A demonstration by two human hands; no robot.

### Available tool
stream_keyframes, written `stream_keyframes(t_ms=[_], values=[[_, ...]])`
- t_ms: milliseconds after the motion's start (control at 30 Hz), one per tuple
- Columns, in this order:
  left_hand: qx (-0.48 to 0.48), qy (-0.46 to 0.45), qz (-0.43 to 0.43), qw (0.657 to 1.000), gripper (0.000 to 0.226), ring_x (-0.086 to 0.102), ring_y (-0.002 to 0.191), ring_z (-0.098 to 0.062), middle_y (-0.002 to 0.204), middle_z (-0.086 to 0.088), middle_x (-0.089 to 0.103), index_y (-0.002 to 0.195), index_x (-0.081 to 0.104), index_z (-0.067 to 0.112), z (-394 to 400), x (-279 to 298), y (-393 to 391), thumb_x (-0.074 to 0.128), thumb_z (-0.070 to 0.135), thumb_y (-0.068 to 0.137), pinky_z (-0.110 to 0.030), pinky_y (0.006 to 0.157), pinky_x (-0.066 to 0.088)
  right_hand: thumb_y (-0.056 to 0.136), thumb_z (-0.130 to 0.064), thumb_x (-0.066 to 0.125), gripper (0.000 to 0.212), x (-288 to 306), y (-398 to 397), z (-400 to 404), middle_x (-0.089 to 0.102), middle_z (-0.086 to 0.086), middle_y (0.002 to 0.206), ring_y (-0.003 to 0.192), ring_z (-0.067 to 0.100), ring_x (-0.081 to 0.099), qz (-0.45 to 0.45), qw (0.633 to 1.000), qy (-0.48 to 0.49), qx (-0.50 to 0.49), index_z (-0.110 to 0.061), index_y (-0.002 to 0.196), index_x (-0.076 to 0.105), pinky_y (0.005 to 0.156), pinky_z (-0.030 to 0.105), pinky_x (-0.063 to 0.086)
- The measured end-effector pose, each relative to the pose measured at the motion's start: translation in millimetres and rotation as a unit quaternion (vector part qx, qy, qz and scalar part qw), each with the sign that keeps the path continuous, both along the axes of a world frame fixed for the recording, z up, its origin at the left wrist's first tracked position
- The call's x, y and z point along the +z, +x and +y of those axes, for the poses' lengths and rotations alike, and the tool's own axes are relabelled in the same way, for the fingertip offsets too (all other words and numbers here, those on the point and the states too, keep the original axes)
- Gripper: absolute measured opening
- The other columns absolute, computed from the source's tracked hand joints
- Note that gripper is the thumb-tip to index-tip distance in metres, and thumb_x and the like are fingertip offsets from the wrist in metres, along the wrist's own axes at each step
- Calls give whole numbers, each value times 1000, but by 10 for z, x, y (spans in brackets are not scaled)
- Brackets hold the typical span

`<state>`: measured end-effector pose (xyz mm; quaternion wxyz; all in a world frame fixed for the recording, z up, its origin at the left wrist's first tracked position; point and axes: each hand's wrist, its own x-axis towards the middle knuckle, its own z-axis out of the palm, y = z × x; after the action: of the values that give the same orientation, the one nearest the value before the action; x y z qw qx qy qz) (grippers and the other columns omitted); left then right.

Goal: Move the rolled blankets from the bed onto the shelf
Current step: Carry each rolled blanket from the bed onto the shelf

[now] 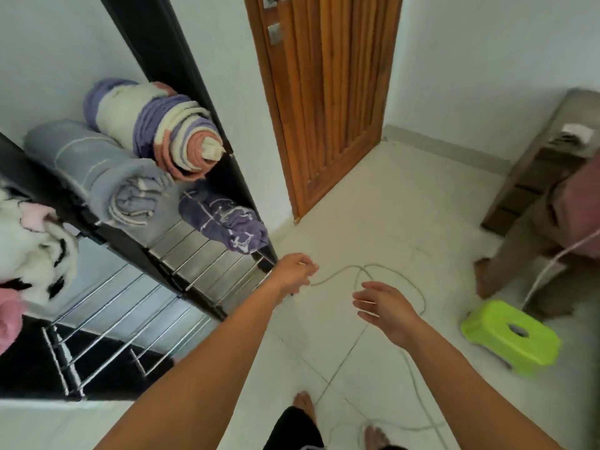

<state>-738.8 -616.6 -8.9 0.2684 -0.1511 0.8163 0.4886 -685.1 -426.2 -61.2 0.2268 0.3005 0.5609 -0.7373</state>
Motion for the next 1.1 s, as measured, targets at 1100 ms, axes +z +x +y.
stream_keyframes(t_ms=[1100], values=[[-544, 8, -229, 807, 33, 55, 105, -23, 119, -8, 54, 121, 52, 12, 5033, -358, 5730, 57, 26, 93, -49, 89, 46, 90, -3, 54, 15, 165, 7256, 3330, 61, 12, 88, 76, 21, 56, -89, 725, 196, -654, -6, 105, 58, 67, 30, 47]])
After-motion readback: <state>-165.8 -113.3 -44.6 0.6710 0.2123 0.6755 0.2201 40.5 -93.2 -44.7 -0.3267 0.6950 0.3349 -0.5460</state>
